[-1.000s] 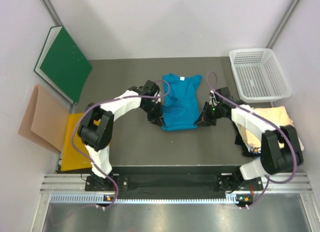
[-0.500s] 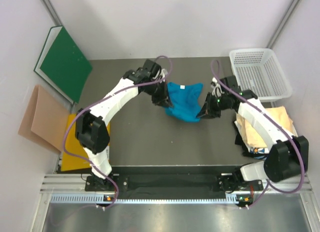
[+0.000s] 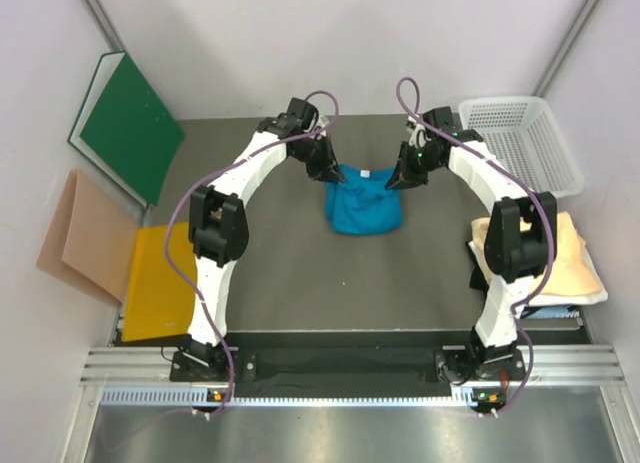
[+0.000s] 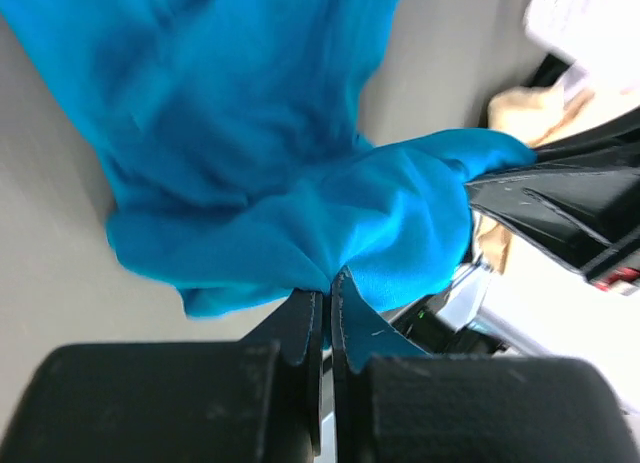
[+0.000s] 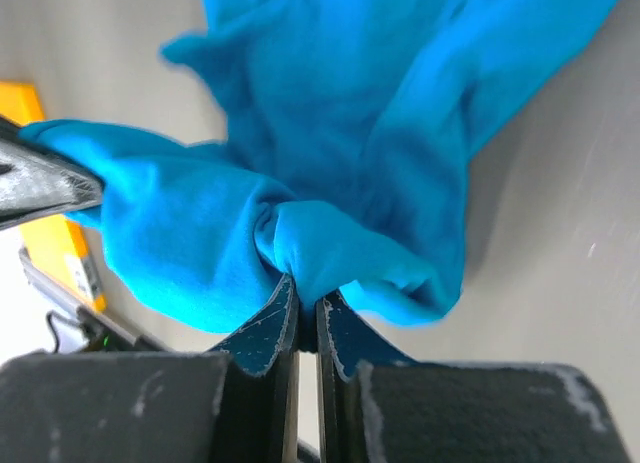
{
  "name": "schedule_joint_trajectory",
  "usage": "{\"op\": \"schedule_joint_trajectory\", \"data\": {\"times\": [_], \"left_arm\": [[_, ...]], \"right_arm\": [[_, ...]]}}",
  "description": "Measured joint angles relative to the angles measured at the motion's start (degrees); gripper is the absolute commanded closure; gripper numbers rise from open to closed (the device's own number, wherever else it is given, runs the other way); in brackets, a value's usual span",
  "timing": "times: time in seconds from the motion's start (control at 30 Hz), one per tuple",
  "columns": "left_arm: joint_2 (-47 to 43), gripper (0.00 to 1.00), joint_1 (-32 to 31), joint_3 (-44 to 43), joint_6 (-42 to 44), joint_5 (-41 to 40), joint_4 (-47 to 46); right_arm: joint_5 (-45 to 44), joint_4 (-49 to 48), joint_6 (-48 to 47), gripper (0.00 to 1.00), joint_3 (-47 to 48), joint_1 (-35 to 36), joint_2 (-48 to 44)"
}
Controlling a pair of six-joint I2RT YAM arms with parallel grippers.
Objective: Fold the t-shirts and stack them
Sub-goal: Fold the long partially folded tshirt into a neat square, then put the neatly folded tshirt into the corner of the board with the right arm
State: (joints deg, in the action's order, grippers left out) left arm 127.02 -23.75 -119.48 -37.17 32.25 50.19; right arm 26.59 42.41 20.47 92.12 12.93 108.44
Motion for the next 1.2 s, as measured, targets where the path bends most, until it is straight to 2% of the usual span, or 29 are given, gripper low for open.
{"op": "schedule_joint_trajectory", "data": {"times": [0.1,0.17,0.2,0.23,0.27,0.3,0.37,0.4,0.47,0.5,0.53,0.57,0.7,0.83,0.97,1.2], "left_arm": [[2.99,1.00,1.97,-2.45,-0.92,1.92,-1.90],[4.26,0.94,3.19,-2.73,-2.23,3.72,-4.07],[5.18,0.82,4.00,-3.13,-3.39,4.83,-5.53],[6.10,0.32,4.74,-3.39,-4.20,5.86,-7.23],[7.30,0.14,5.51,-3.98,-5.18,6.97,-8.83],[8.79,0.01,6.29,-5.14,-6.01,8.26,-10.27],[12.13,0.01,7.72,-8.13,-7.98,10.47,-12.39],[13.33,0.01,8.31,-9.16,-8.24,11.13,-13.14],[14.97,0.01,9.81,-9.77,-8.76,12.44,-14.69],[15.08,0.01,10.43,-9.66,-8.74,12.85,-14.69],[15.08,0.01,11.21,-9.25,-8.59,13.35,-14.71],[14.84,0.01,11.98,-8.70,-8.20,13.75,-15.17],[12.44,0.01,15.08,-3.10,-5.49,14.27,-15.54],[11.10,0.01,17.00,2.73,-2.82,13.79,-14.99],[11.02,0.01,16.41,6.80,-0.72,13.73,-14.97],[9.05,0.01,14.51,10.71,1.60,14.01,-14.64]], "right_arm": [[-0.50,-1.05,0.00,0.95,3.69,-0.37,4.42],[-1.14,-1.77,0.24,0.95,7.08,-0.55,7.45],[-1.33,-2.43,0.46,0.94,8.83,-0.63,8.96],[-1.60,-2.67,0.81,0.94,11.17,-0.74,10.58],[-1.95,-3.26,1.29,0.94,13.40,-0.85,12.39],[-2.27,-3.85,2.01,0.92,15.69,-0.98,14.08],[-3.21,-4.94,3.41,0.91,19.21,-1.25,17.14],[-3.67,-5.70,4.22,0.76,20.22,-1.42,18.16],[-5.33,-7.74,6.64,0.63,20.90,-1.77,19.74],[-6.80,-8.50,7.74,0.47,20.70,-1.90,20.11],[-8.07,-9.81,8.81,0.39,20.31,-2.08,20.26],[-9.25,-10.82,9.92,0.26,19.80,-2.21,20.22],[-15.39,-16.74,12.15,0.00,12.68,-2.23,16.46],[-18.62,-18.01,12.92,0.00,4.42,-2.23,8.72],[-18.10,-19.06,13.11,0.00,1.27,-2.25,4.04],[-13.57,-21.70,15.61,0.00,-9.49,-2.23,4.22]]}}
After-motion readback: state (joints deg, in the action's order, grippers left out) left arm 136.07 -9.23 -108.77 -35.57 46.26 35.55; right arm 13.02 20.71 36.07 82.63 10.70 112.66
